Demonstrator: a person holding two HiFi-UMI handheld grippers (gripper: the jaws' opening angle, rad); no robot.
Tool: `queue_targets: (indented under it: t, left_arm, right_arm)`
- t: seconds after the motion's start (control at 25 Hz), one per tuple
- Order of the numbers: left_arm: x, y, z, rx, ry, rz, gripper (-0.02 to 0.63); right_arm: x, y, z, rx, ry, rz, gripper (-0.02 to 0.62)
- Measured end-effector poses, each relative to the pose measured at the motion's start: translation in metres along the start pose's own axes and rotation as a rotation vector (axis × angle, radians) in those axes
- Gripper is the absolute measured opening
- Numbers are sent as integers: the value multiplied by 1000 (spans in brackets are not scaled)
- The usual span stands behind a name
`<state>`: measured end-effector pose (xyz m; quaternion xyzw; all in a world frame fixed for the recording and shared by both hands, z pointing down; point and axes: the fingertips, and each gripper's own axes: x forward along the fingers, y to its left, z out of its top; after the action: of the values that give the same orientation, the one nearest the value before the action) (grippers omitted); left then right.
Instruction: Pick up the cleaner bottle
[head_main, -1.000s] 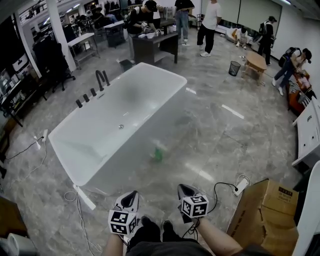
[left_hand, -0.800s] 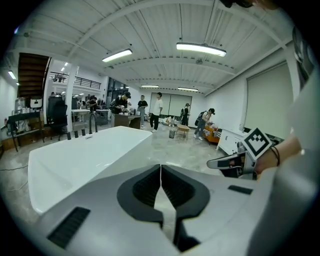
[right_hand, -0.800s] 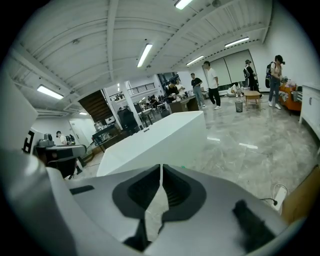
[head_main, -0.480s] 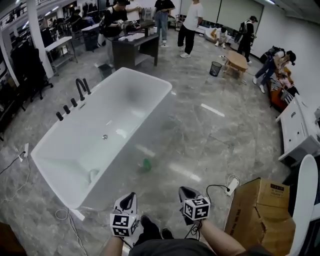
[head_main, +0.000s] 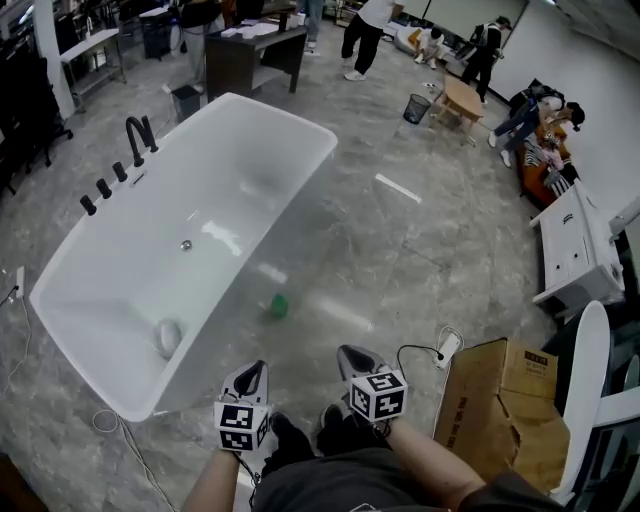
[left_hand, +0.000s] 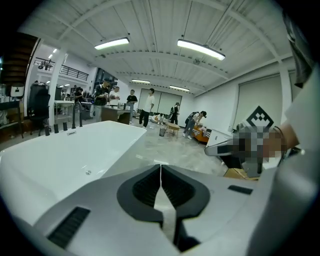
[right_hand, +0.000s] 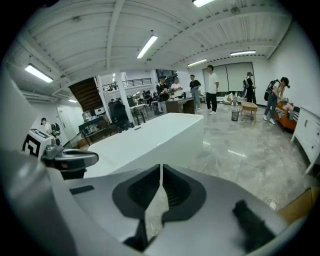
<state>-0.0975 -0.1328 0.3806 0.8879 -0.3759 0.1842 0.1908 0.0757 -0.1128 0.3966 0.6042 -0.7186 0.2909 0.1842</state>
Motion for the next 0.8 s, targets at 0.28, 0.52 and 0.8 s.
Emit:
queue_targets:
  t: [0.28,0.52,0.8]
  left_arm:
    - [14,34,-13,-20,21,18,17]
    - [36,64,-32,-79,57,92,17]
    - [88,73,-56,-86,115,131,17]
  right_arm:
    - [48,-4,-14,26,58,-34,28]
    - [96,-15,-29,57,72,-11,28]
    - [160,-51,-44,2,102,24,29]
